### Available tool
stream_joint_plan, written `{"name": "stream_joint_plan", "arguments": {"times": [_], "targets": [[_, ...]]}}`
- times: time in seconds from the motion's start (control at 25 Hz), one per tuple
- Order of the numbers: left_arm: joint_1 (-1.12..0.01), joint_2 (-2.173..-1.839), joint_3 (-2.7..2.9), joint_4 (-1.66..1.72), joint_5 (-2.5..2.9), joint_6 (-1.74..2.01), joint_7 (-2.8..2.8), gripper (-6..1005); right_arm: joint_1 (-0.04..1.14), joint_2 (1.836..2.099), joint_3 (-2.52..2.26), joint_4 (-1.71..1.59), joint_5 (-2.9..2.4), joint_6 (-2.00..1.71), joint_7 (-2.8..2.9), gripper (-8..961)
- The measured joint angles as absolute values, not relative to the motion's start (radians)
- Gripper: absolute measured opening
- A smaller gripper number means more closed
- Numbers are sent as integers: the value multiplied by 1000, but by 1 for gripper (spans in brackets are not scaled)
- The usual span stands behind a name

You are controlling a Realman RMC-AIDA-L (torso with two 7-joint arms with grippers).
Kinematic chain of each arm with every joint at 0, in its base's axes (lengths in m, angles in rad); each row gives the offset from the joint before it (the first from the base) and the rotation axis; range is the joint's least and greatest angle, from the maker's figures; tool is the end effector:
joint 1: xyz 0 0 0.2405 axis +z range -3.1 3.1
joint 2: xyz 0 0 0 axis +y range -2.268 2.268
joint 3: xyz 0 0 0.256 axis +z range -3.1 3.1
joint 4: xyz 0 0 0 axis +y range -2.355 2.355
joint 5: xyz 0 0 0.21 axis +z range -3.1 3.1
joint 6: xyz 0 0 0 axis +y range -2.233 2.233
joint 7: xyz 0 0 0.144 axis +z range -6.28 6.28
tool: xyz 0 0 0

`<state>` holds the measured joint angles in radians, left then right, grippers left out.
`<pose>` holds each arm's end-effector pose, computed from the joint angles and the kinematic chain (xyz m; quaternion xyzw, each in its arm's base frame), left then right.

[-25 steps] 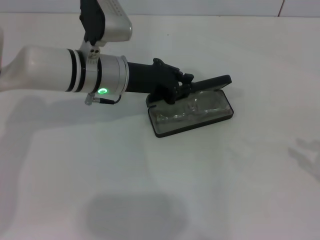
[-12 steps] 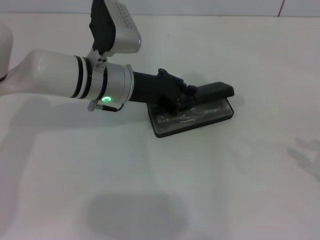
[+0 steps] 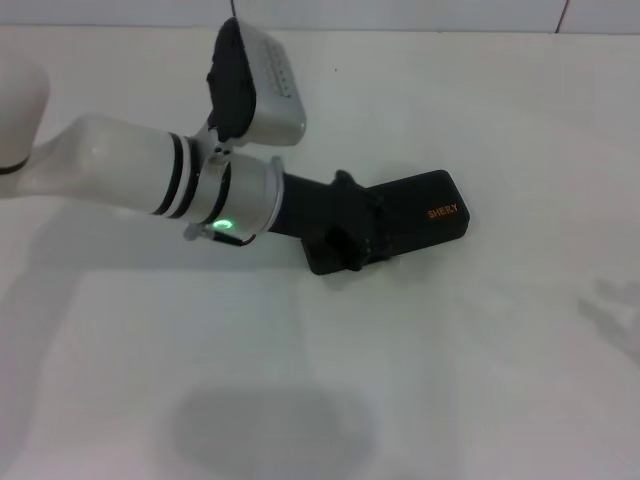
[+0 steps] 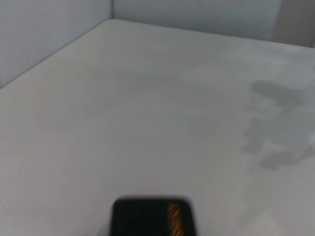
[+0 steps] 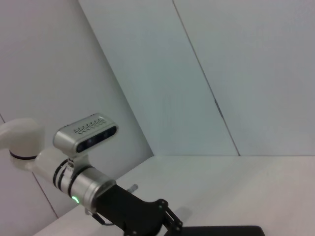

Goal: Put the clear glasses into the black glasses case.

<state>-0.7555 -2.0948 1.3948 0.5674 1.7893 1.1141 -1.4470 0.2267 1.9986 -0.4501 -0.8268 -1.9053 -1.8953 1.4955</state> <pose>-0.1804 0.3671 -0.0994 -0.9896 -0.0889 -0.0890 0.0704 0.3300 0.2356 0.0975 -0.8796 0.2978 0.3180 0.1911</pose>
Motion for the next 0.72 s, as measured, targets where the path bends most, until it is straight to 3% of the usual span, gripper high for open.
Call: {"name": "stream_joint_plan", "arguments": {"times": [0.48,0.68,0.72], "targets": [[-469,-2076,1173,989,1514,1590,-1470,290,235,2000,-463,-832,-1910,-1956,1454,336],[-369,-2071,1004,1011,1501,1770,-1338,299,268,2006,-520,-771,-1838,-2071,1339,405],[-350,-2070,994,1010,1500,1793,-1320,341,273,2007,-543,-758,-1806,-2091,1317,419]]}}
